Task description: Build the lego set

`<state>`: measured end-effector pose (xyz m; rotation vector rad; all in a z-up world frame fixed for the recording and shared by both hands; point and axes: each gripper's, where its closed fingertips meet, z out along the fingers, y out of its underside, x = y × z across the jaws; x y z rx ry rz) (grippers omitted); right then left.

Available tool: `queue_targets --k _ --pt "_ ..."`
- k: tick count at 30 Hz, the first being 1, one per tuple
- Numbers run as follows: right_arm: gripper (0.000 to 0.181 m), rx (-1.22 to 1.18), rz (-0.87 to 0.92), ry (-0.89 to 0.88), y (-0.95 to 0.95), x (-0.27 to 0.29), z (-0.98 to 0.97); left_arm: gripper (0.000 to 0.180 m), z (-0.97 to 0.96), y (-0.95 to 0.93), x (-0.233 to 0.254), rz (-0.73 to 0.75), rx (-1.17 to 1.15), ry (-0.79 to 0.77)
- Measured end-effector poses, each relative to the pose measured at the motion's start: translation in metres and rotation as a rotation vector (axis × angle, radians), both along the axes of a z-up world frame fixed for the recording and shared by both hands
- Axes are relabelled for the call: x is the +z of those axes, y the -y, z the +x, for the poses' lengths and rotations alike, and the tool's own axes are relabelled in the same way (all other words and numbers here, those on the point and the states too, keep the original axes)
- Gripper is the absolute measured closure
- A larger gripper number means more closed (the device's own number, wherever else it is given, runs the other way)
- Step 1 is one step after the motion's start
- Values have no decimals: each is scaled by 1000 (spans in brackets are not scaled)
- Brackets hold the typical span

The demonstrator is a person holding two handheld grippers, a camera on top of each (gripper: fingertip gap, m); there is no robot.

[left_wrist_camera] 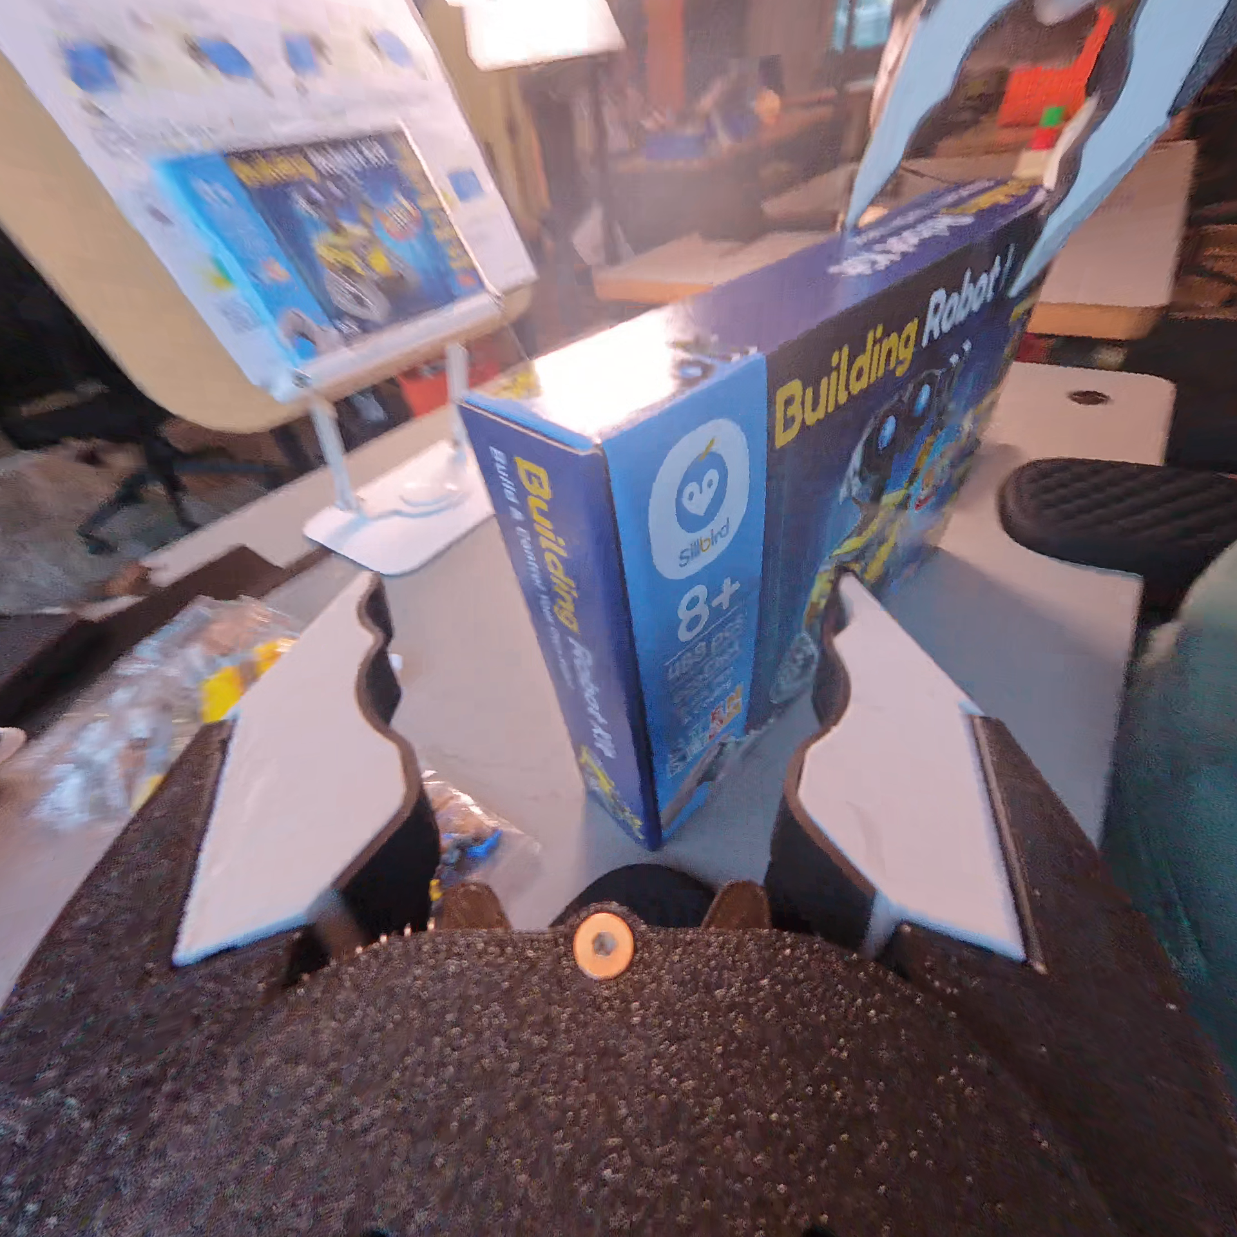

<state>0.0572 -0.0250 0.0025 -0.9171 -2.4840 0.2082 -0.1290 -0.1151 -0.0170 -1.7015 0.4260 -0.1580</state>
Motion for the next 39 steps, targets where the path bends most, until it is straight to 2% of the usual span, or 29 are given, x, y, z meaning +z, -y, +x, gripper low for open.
queue_targets --k 1,2,4,6,9,12,13,14,16,18,22,24,28,31,39 --pt "111 -5 -2 4 0 0 0 48 6 -9 -10 -64 -45 17" --pt "111 -9 -5 11 -1 0 0 50 12 -18 -20 -107 -75 4" --pt "108 -30 -22 34 -2 -1 -3 69 19 -33 -34 -133 -102 -79" --pt "91 -80 -82 36 0 -2 -13 74 25 -40 -37 -122 -96 -127" --pt "79 -133 -69 83 -6 -6 -26 76 28 -40 -37 -109 -72 -147" --pt "83 -148 -83 143 8 -12 -41 76 32 -37 -37 -105 -23 -157" --pt "90 -141 -71 159 14 -17 -46 77 34 -36 -36 -101 -6 -163" --pt "97 -143 -33 182 16 -26 -50 78 36 -35 -36 -99 10 -168" --pt "98 -182 70 167 5 -35 -63 78 33 -34 -37 -105 53 -165" --pt "104 -161 47 172 9 -30 -64 83 32 -28 -25 -51 54 -144" --pt "108 -164 21 139 3 15 -48 82 26 -2 32 144 76 -63" --pt "108 -230 -5 119 -12 48 -34 84 21 8 46 185 84 -38" --pt "109 -362 144 100 -81 108 5 84 18 4 27 126 89 -10" --pt "109 -522 228 111 -152 132 37 84 30 -7 -1 53 63 7" --pt "110 -750 239 182 -333 95 92 89 55 -24 -43 -58 0 47"
